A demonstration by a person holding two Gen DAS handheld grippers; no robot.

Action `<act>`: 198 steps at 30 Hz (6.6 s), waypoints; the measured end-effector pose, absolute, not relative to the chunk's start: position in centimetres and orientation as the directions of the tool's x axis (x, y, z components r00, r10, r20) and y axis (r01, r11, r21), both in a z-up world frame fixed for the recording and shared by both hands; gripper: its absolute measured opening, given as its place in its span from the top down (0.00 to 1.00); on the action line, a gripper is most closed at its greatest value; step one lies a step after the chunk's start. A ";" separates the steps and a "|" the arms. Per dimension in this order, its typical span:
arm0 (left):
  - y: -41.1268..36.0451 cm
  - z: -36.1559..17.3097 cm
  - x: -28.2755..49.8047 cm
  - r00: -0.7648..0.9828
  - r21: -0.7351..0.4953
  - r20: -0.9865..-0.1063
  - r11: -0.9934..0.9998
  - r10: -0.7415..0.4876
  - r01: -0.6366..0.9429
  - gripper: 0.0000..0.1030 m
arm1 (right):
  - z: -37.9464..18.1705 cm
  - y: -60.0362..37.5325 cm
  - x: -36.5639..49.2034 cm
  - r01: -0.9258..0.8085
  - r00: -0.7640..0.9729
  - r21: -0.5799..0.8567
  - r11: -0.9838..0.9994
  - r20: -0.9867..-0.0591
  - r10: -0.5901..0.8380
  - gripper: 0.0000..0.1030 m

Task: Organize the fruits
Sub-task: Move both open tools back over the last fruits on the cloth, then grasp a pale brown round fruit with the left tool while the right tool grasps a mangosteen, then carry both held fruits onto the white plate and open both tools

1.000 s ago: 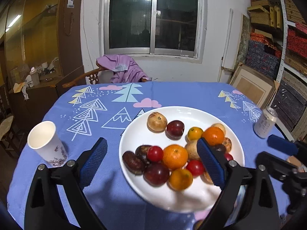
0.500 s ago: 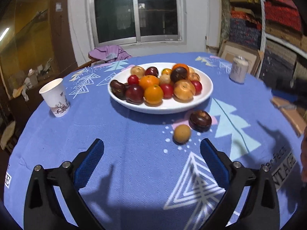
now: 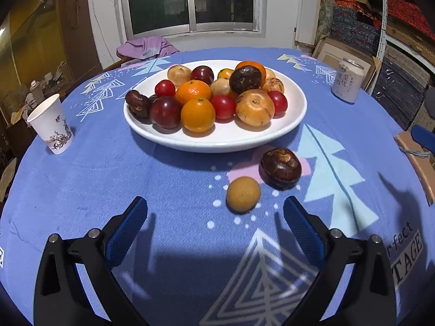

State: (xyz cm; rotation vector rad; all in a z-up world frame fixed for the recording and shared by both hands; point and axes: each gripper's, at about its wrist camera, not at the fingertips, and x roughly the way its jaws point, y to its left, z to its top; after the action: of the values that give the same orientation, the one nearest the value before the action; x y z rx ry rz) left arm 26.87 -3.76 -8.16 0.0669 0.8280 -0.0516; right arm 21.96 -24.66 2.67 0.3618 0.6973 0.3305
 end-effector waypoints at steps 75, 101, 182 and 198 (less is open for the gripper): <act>3.3 -5.4 22.2 0.739 -0.007 -0.672 0.999 -0.044 0.053 0.75 | 0.4 -20.4 22.1 -0.277 0.653 0.227 0.934 -0.668 0.356 0.05; 4.3 -6.2 22.5 0.696 -0.116 -0.705 0.991 -0.133 0.072 0.75 | -4.1 -13.0 28.4 -0.273 0.549 0.115 0.955 -0.797 0.253 0.29; 3.3 -6.5 49.2 0.612 -0.049 -0.790 0.999 -0.052 0.022 0.74 | -0.1 -9.0 49.4 -0.307 0.517 0.083 0.948 -0.822 0.239 0.61; 3.3 -3.9 47.7 0.659 0.000 -0.752 1.000 0.001 -0.002 0.55 | 0.5 -8.8 49.0 -0.284 0.537 0.038 0.958 -0.821 0.192 0.44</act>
State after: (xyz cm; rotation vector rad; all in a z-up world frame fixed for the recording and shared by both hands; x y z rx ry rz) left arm 47.67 3.26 -3.92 -0.0013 0.8509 0.0018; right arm 49.02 -8.82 0.49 -0.1040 0.9631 0.2842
